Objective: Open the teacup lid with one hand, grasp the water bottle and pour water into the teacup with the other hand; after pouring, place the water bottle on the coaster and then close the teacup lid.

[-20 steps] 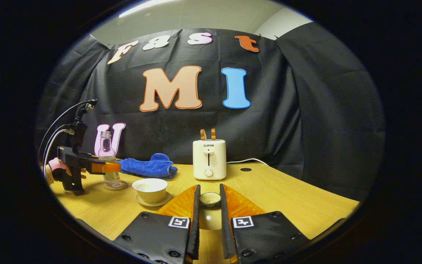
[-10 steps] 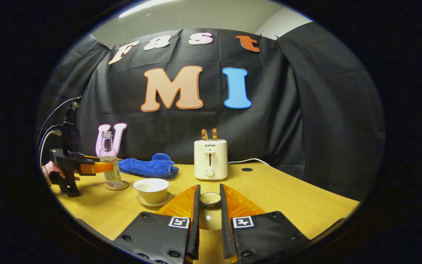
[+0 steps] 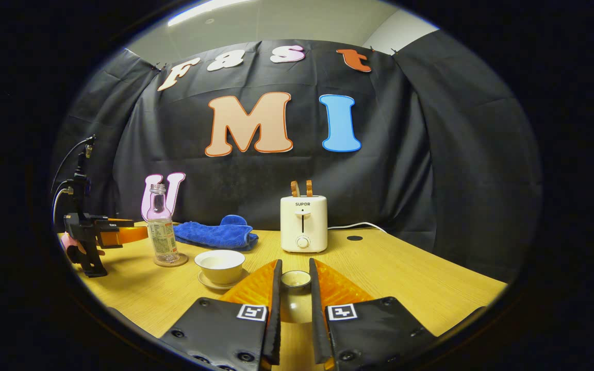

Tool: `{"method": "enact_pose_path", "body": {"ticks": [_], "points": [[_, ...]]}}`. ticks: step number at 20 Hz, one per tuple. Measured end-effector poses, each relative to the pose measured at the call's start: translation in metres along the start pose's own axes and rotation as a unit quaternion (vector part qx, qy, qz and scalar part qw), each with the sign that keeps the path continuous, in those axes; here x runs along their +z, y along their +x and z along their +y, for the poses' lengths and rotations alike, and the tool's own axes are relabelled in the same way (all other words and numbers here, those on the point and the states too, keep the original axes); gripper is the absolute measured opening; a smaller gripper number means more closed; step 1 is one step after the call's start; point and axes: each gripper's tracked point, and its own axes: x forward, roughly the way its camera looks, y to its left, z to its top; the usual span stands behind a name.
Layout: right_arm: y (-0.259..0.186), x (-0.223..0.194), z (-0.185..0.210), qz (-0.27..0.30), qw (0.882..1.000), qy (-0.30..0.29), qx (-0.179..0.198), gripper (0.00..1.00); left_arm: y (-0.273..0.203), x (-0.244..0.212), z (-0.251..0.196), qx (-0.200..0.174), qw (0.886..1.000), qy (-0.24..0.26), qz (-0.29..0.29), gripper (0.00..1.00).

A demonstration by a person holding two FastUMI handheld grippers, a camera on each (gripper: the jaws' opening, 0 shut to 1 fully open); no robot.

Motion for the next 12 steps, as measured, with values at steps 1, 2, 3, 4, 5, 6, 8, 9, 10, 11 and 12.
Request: {"method": "enact_pose_path", "body": {"ticks": [1, 2, 3, 4, 5, 6, 8, 9, 10, 11, 12], "points": [[0.000, -0.001, 0.004, 0.001, 1.000, 0.000, 0.007, 0.29, -0.003, 0.001, 0.002, 0.003, 1.000, 0.001, -0.006, 0.96], [0.001, -0.001, 0.008, 0.001, 1.000, 0.001, 0.013, 0.29, -0.008, 0.003, 0.004, 0.008, 1.000, 0.002, -0.012, 0.96], [0.003, -0.001, 0.013, 0.003, 1.000, 0.000, 0.021, 0.29, -0.012, 0.006, 0.007, 0.012, 1.000, 0.006, -0.022, 0.96], [0.006, -0.002, 0.021, 0.005, 0.999, 0.000, 0.032, 0.28, -0.017, 0.008, 0.009, 0.016, 0.999, 0.008, -0.029, 0.96], [0.008, -0.003, 0.030, 0.006, 0.999, 0.000, 0.045, 0.29, -0.021, 0.010, 0.013, 0.023, 0.999, 0.006, -0.036, 0.96], [0.012, -0.004, 0.038, 0.009, 0.998, 0.000, 0.055, 0.29, -0.024, 0.009, 0.016, 0.031, 0.999, 0.000, -0.037, 0.95], [0.019, -0.006, 0.049, 0.014, 0.998, 0.001, 0.066, 0.29, -0.035, 0.007, 0.018, 0.037, 0.999, 0.001, -0.035, 0.96], [0.022, -0.006, 0.056, 0.014, 0.997, 0.001, 0.070, 0.29, -0.038, 0.007, 0.020, 0.041, 0.999, 0.001, -0.035, 0.96], [0.026, -0.006, 0.064, 0.013, 0.997, 0.002, 0.078, 0.28, -0.042, 0.006, 0.024, 0.048, 0.998, 0.001, -0.034, 0.96], [0.030, -0.006, 0.073, 0.013, 0.996, 0.002, 0.087, 0.29, -0.047, 0.006, 0.028, 0.057, 0.998, 0.001, -0.035, 0.96], [0.035, -0.005, 0.082, 0.009, 0.995, 0.004, 0.098, 0.29, -0.050, 0.007, 0.031, 0.067, 0.997, 0.001, -0.036, 0.96]]}}
